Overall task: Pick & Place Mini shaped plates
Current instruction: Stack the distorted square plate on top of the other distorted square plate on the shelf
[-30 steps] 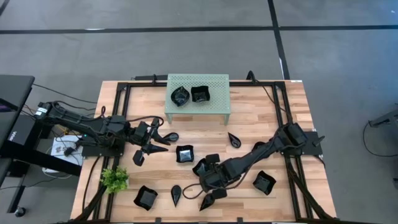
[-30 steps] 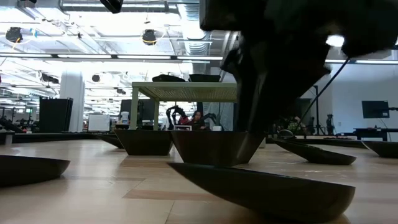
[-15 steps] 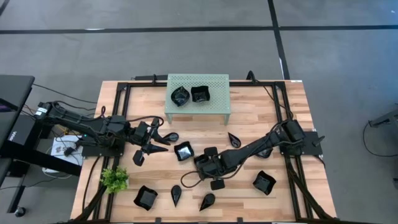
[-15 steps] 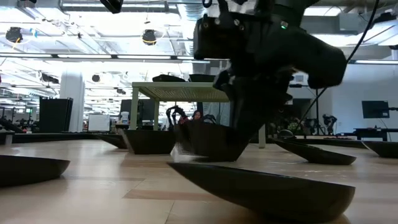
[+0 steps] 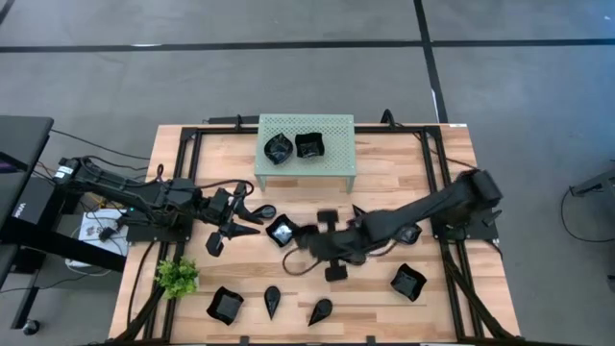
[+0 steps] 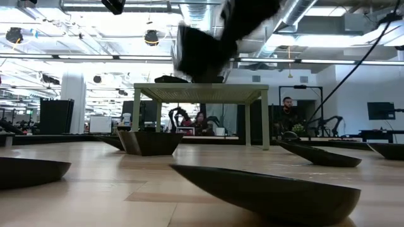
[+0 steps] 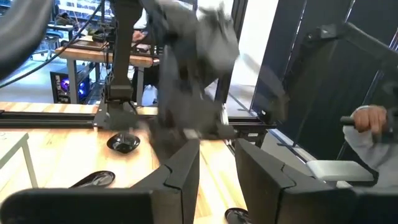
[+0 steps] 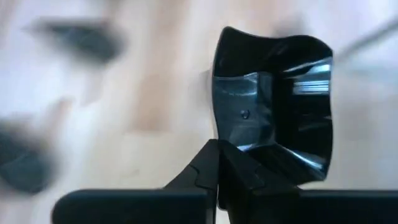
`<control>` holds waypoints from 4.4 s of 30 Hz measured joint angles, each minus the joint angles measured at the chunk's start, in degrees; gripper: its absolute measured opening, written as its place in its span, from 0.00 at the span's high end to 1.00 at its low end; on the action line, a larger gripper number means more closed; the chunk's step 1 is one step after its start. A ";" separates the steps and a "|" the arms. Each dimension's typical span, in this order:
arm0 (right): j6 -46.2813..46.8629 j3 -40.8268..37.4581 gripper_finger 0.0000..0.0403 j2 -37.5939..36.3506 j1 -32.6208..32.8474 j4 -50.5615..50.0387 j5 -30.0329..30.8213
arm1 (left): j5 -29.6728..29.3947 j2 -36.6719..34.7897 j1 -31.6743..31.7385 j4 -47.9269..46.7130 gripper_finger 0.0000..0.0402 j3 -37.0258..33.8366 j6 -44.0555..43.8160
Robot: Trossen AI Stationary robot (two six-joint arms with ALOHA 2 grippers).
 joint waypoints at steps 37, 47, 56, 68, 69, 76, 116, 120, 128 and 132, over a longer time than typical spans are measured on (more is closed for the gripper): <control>-17.01 0.04 0.66 -8.23 -15.95 4.70 5.23 | 3.20 0.79 -1.00 -1.71 0.74 -0.04 0.57; -13.27 0.62 0.75 -19.15 0.19 -8.98 13.88 | 1.05 18.89 -6.10 11.28 0.74 1.06 12.18; -4.99 -28.94 0.77 -33.16 3.33 18.58 10.74 | -2.18 27.17 -1.03 -6.98 0.73 6.23 4.14; -3.50 -42.13 0.77 -33.55 -2.17 34.42 11.20 | -5.25 38.44 0.39 -14.57 0.59 3.19 15.02; -3.05 -42.14 0.77 -33.55 -2.47 34.43 11.20 | -6.28 39.28 0.37 -14.56 0.58 3.19 15.02; -2.89 -42.18 0.77 -33.21 -3.39 34.62 11.12 | -12.66 41.51 0.21 -14.39 0.69 3.17 16.74; -4.39 -42.18 0.77 -33.20 -4.68 34.49 11.12 | -19.37 42.18 28.07 -3.82 0.98 28.85 29.95; -4.18 -42.17 0.77 -33.20 -4.68 33.18 11.10 | -19.17 42.18 27.51 -3.93 0.98 28.85 31.04; -2.37 -42.16 0.77 -33.18 -4.68 31.36 11.08 | -21.92 42.18 27.43 -6.18 0.92 28.85 31.08; -2.38 -42.16 0.77 -33.18 -4.68 31.37 11.08 | -22.52 42.21 27.42 -7.46 0.83 28.83 31.06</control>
